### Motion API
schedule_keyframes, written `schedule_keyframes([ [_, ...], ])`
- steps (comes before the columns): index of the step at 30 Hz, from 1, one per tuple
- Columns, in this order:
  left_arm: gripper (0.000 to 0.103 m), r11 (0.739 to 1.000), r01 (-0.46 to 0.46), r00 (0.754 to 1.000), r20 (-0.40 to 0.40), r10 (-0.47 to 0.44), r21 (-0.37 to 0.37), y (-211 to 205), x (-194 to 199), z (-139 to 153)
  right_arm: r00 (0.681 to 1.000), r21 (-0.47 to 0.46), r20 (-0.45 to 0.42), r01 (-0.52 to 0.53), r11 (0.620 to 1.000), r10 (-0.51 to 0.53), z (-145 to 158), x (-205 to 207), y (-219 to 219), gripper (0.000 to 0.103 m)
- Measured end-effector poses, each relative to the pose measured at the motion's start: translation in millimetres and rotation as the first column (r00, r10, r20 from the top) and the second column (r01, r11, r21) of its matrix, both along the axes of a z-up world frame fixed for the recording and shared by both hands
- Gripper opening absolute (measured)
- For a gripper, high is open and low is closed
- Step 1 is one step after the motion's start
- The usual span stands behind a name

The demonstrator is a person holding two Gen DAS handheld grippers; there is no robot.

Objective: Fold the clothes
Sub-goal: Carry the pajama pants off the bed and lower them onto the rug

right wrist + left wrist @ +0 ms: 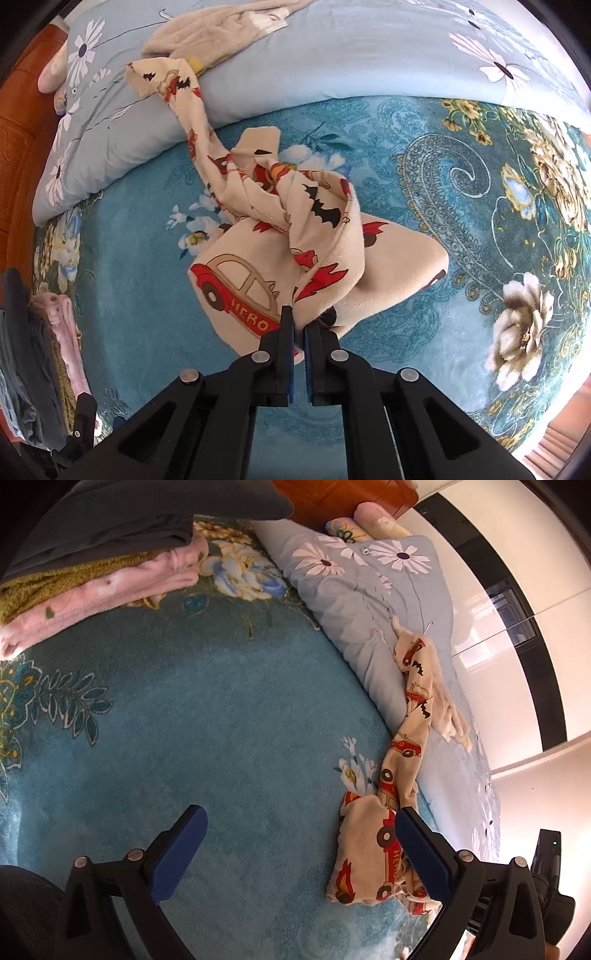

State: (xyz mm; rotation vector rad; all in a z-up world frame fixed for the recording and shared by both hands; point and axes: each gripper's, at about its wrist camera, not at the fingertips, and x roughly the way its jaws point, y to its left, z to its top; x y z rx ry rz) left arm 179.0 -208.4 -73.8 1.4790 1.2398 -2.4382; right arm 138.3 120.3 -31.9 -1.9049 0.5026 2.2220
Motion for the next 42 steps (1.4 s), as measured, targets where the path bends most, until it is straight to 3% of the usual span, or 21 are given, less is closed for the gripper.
schedule_keyframes([
  [3,0.102,0.998,-0.028,0.998,0.063,0.024,0.063,1,10,2,1.0,-0.018,0.0,-0.011,1.0,0.011,21,0,-15,0.005],
  [6,0.102,0.993,-0.044,0.998,0.057,0.038,0.112,12,24,14,0.999,-0.068,-0.019,-0.031,0.997,0.03,43,6,-20,0.005],
  [11,0.103,0.997,-0.003,1.0,-0.026,0.005,0.072,43,37,34,0.996,-0.174,-0.079,-0.051,0.983,0.038,51,27,-10,0.005],
  [15,0.103,0.996,-0.015,0.999,-0.031,0.018,0.084,73,47,19,0.986,-0.263,-0.152,-0.105,0.959,0.066,40,30,13,0.005],
  [17,0.102,0.999,-0.001,0.999,-0.039,0.003,0.048,92,50,16,0.976,-0.319,-0.196,-0.157,0.935,0.097,34,33,27,0.005],
  [21,0.102,0.988,0.0,0.997,-0.077,-0.012,-0.157,107,58,42,0.963,-0.414,-0.252,-0.196,0.889,0.095,35,40,70,0.005],
  [23,0.102,0.977,-0.009,0.994,-0.109,-0.014,-0.215,107,67,52,0.948,-0.436,-0.308,-0.217,0.874,0.081,49,37,95,0.005],
  [27,0.102,0.969,-0.009,0.995,-0.099,-0.017,-0.249,112,76,60,0.886,-0.411,-0.455,-0.298,0.862,0.09,87,31,139,0.005],
  [30,0.102,0.967,-0.004,0.993,-0.113,-0.025,-0.254,124,79,73,0.839,-0.466,-0.544,-0.328,0.822,0.026,115,36,177,0.005],
  [33,0.102,0.97,0.042,0.99,-0.119,-0.073,-0.24,147,71,86,0.783,-0.472,-0.621,-0.351,0.809,-0.022,148,41,216,0.005],
  [36,0.102,0.972,0.085,0.981,-0.15,-0.12,-0.221,172,60,96,0.699,-0.434,-0.712,-0.371,0.821,-0.061,187,51,257,0.004],
  [38,0.102,0.963,0.102,0.972,-0.181,-0.15,-0.248,187,53,100,0.643,-0.405,-0.76,-0.359,0.841,-0.092,213,60,287,0.005],
  [42,0.103,0.946,0.165,0.957,-0.186,-0.221,-0.279,213,43,82,0.551,-0.272,-0.833,-0.312,0.91,-0.06,250,78,326,0.005],
])
